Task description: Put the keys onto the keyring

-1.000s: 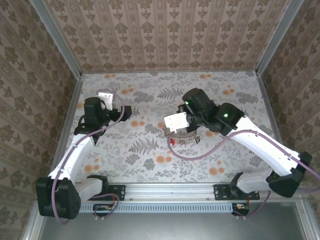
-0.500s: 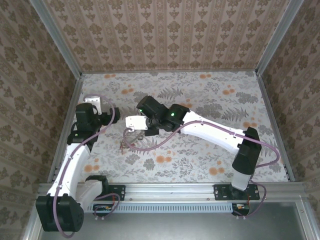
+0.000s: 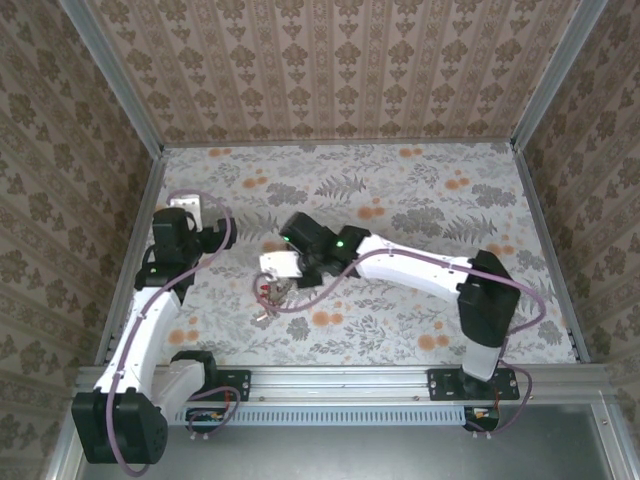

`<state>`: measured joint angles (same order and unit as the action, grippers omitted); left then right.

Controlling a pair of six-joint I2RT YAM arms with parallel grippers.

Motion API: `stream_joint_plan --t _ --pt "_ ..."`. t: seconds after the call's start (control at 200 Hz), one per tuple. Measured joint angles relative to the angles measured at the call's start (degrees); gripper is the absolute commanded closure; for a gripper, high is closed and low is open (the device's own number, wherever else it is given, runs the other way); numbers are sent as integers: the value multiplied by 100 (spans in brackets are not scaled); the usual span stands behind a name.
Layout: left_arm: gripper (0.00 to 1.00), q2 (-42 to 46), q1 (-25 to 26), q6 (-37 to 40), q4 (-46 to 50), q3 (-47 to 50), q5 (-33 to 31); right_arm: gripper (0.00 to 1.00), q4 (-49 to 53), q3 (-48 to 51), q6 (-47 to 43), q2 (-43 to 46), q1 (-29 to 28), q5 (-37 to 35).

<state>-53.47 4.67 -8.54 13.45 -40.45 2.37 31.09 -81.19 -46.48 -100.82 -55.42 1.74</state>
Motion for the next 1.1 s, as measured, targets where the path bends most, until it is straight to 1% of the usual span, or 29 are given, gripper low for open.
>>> stream_joint_plan --t 0.07,0.26,0.395,0.5,0.535,0.61,0.65,0.715,0.865,0.995,1.1 --pt "0 -2 13 -37 -9 70 31 100 190 562 -286 369 140 -2" --pt "0 -4 17 -140 -74 144 81 100 643 1547 -881 1261 483 -271" --pt "0 -48 17 -269 -223 254 83 100 855 2212 -1091 1808 756 -437" --pt "0 -136 17 -334 -313 374 81 100 868 2745 -1196 2002 986 -457" --pt "0 -164 17 -334 -323 407 81 96 868 2885 -1198 2006 1056 -472" --pt "0 -208 17 -334 -385 463 72 94 859 3195 -1213 2004 1231 -498" --pt "0 -208 17 -339 -476 525 44 91 833 3340 -1213 2004 1335 -496" --pt "0 -208 15 -352 -656 645 -20 88 748 3595 -1213 2004 1502 -525" --pt "0 -236 11 -389 -905 876 -240 73 627 3998 -1180 2004 1766 -715" --pt "0 -352 11 -527 -1130 986 -573 67 525 4138 -1110 1998 1930 -892" --pt "0 -415 11 -632 -1217 1032 -911 65 535 4133 -986 1965 2114 -1049"
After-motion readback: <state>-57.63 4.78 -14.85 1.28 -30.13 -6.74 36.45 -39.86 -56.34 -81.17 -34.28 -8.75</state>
